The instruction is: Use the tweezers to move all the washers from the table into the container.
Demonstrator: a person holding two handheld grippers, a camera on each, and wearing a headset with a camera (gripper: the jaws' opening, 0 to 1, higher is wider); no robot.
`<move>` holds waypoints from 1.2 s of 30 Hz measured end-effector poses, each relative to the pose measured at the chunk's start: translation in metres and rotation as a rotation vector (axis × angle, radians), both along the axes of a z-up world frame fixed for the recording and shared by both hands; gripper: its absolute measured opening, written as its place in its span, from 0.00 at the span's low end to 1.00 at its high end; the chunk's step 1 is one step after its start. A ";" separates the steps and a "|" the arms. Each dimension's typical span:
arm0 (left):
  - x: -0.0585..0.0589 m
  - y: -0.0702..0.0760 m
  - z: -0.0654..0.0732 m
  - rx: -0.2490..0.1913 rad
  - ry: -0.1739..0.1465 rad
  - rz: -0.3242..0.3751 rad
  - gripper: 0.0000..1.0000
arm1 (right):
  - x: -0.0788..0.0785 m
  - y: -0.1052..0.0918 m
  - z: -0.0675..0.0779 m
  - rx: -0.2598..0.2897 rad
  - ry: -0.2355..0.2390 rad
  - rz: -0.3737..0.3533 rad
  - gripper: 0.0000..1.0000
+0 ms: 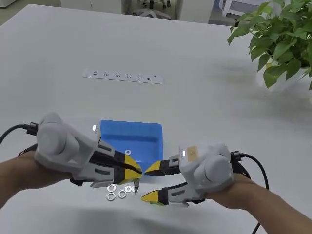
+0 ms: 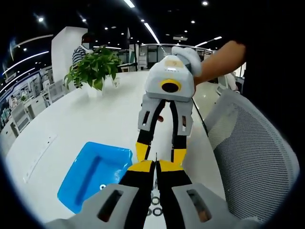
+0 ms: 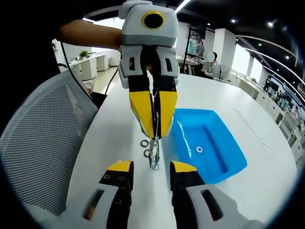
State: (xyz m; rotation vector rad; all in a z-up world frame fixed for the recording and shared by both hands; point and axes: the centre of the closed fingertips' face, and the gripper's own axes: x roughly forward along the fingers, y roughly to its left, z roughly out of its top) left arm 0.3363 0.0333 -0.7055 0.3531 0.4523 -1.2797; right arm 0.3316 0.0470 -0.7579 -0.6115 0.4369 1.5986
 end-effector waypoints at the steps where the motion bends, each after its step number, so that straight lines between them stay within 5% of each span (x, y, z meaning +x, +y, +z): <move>1: 0.000 0.000 0.000 0.001 0.000 0.000 0.06 | 0.000 0.001 -0.001 -0.001 -0.003 0.005 0.29; 12: 0.004 0.006 -0.004 0.003 0.005 0.000 0.06 | 0.004 0.014 -0.010 -0.030 -0.035 0.062 0.18; 22: 0.004 0.002 -0.004 0.007 0.002 -0.002 0.06 | 0.001 0.019 -0.013 -0.041 0.004 0.101 0.13; 36: 0.002 0.000 -0.004 0.013 0.004 -0.005 0.06 | -0.001 0.018 -0.016 -0.085 -0.021 0.118 0.09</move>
